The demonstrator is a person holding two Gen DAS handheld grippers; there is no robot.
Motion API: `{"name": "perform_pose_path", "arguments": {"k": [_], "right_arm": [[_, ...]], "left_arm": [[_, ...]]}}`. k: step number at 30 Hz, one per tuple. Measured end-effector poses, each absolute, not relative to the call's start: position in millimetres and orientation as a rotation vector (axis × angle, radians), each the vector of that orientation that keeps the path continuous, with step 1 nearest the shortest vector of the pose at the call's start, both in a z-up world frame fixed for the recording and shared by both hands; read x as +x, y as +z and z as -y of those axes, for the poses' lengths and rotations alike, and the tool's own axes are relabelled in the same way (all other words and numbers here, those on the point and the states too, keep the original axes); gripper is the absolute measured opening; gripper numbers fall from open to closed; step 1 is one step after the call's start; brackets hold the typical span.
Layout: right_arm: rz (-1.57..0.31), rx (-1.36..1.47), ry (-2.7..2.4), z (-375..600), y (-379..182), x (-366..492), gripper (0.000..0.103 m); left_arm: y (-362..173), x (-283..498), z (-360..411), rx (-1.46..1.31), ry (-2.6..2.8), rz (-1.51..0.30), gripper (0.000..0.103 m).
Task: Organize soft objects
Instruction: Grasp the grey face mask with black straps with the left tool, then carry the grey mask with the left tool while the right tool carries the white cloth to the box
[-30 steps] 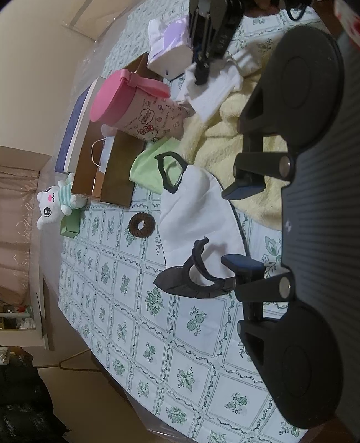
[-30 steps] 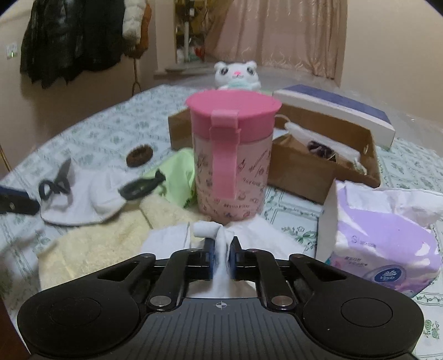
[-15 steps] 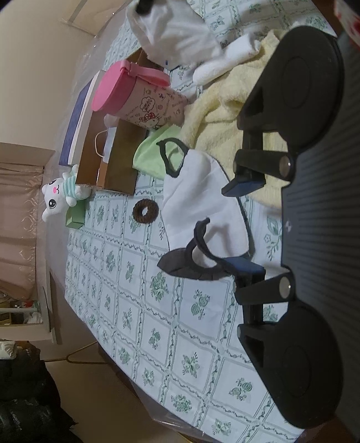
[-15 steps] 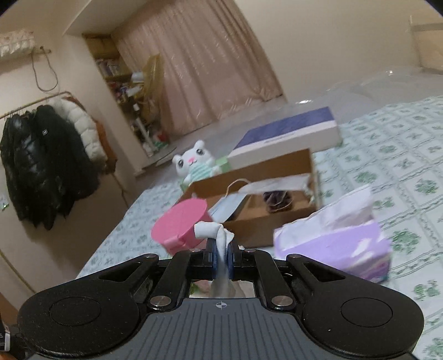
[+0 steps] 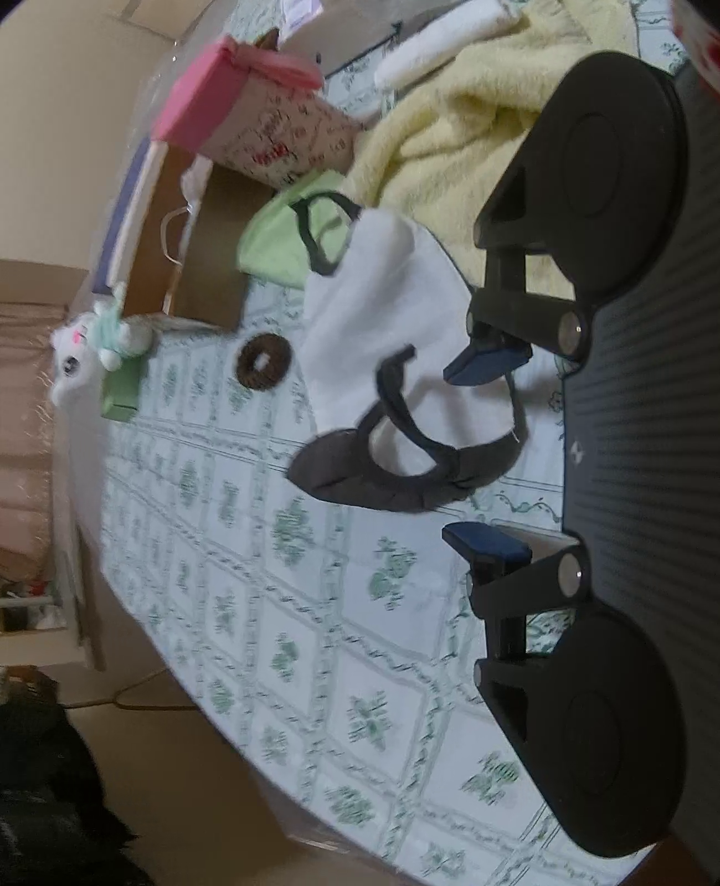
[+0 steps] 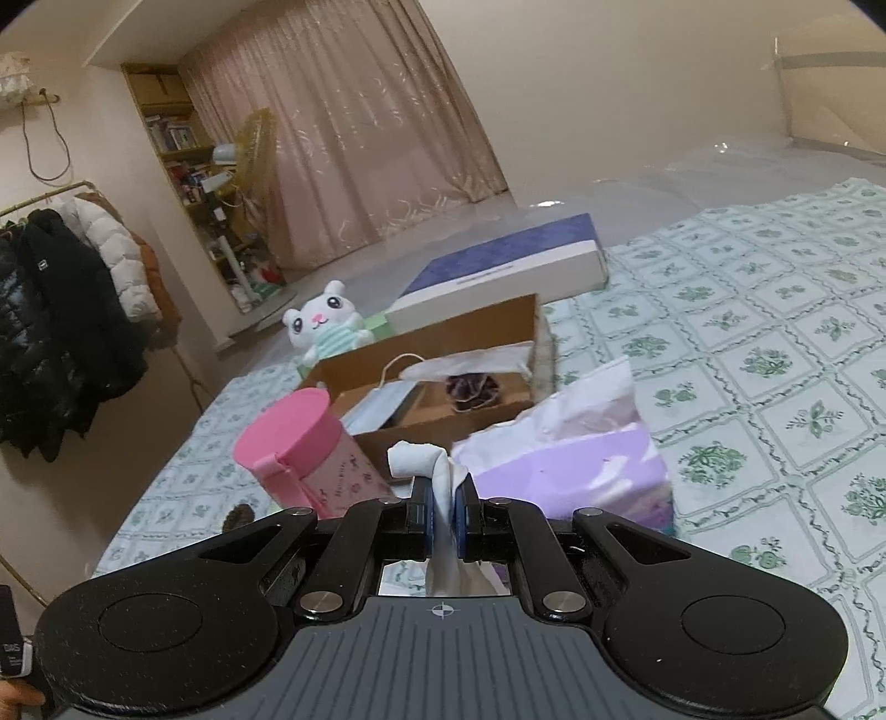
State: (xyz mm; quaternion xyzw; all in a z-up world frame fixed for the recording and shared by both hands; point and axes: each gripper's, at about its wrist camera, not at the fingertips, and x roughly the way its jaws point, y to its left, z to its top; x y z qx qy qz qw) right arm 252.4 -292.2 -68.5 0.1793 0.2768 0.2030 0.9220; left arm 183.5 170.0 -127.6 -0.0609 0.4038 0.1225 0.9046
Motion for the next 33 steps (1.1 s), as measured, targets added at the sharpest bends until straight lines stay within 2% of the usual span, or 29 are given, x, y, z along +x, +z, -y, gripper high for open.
{"name": "perform_pose_path", "arguments": {"k": [3,4,7,16,21,29,33], "right_arm": [[-0.578,0.373,0.408,295,-71,251,0.008],[-0.579,0.374,0.405,295,-71,250,0.008],[-0.584,0.380,0.407,296,-72,249,0.008],[-0.592,0.388,0.410,298,-73,244,0.008],[-0.596,0.393,0.408,298,-75,243,0.008],[-0.605,0.389,0.405,299,-76,246,0.008],[-0.609,0.388,0.410,299,-77,246,0.008]], "left_arm": [[-138,186,-173,-0.141,0.246,-0.857,0.023],[-139,185,-174,-0.140,0.244,-0.850,0.012],[-133,180,-179,-0.141,0.240,-0.833,0.004],[-84,156,-204,-0.055,0.282,-0.760,0.004],[-67,164,-194,-0.024,0.234,-0.716,0.004],[-108,202,-138,-0.031,0.102,-0.794,0.005],[-122,208,-125,-0.024,0.116,-0.814,0.018]]}}
